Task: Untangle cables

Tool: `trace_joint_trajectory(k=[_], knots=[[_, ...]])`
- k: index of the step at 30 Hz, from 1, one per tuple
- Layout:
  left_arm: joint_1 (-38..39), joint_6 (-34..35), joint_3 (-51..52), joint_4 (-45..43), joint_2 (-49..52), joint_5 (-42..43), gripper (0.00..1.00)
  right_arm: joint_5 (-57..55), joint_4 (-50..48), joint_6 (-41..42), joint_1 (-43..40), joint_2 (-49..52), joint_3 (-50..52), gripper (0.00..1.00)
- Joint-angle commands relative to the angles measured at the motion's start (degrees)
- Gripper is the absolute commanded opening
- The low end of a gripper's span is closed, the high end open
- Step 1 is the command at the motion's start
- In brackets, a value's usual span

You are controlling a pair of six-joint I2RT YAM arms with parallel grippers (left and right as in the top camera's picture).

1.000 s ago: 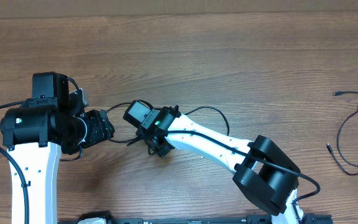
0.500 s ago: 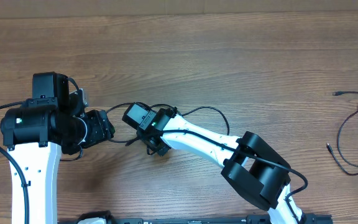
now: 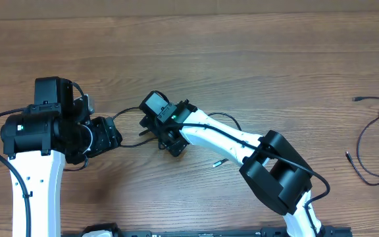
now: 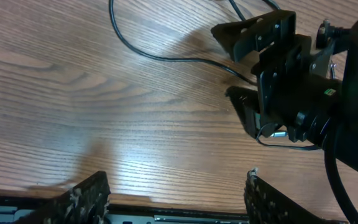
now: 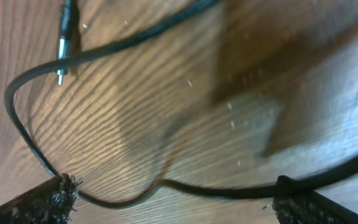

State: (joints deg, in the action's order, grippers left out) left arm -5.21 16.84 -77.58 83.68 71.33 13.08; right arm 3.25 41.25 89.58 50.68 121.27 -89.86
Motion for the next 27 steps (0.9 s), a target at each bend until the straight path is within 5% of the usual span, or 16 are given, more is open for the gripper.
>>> trace_joint_trajectory(k=[1,5,7,8,12,17,22,23,25,27], knots=[[0.42,0.96,0.09,0.72,-0.09,0.52,0.7,-0.61,-0.11,12.09,0.35,0.35,-0.09,0.98],[0.42,0.96,0.09,0.92,-0.09,0.52,0.7,-4.66,-0.11,16.68,0.37,0.35,-0.09,0.7],[0.42,0.96,0.09,0.9,-0.09,0.52,0.7,-5.88,-0.13,16.98,0.35,0.35,-0.09,0.14],[0.42,0.96,0.09,0.92,-0.09,0.52,0.7,-6.19,-0.2,16.94,0.35,0.35,-0.09,0.04],[0.42,0.96,0.09,0.87,-0.09,0.52,0.7,-7.76,-1.64,13.38,-0.02,0.35,-0.09,0.04],[0.42,0.94,0.09,1.16,-0.09,0.5,0.7,-10.29,-7.17,-4.44,-1.7,0.28,-0.11,0.04],[0.42,0.94,0.09,1.09,-0.09,0.5,0.7,-8.02,-7.34,-9.35,-5.4,-0.57,-0.15,0.04],[0.42,0.94,0.09,0.9,-0.09,0.5,0.7,-5.75,-7.41,-10.05,-6.21,-0.79,-0.15,0.19],[0.42,0.96,0.09,0.39,-0.09,0.5,0.7,-0.94,-7.65,-10.14,-7.48,-0.94,-0.15,0.67],[0.42,0.98,0.09,-0.07,-0.09,0.52,0.7,2.54,-7.98,-9.44,-8.0,-0.96,-0.17,0.91]])
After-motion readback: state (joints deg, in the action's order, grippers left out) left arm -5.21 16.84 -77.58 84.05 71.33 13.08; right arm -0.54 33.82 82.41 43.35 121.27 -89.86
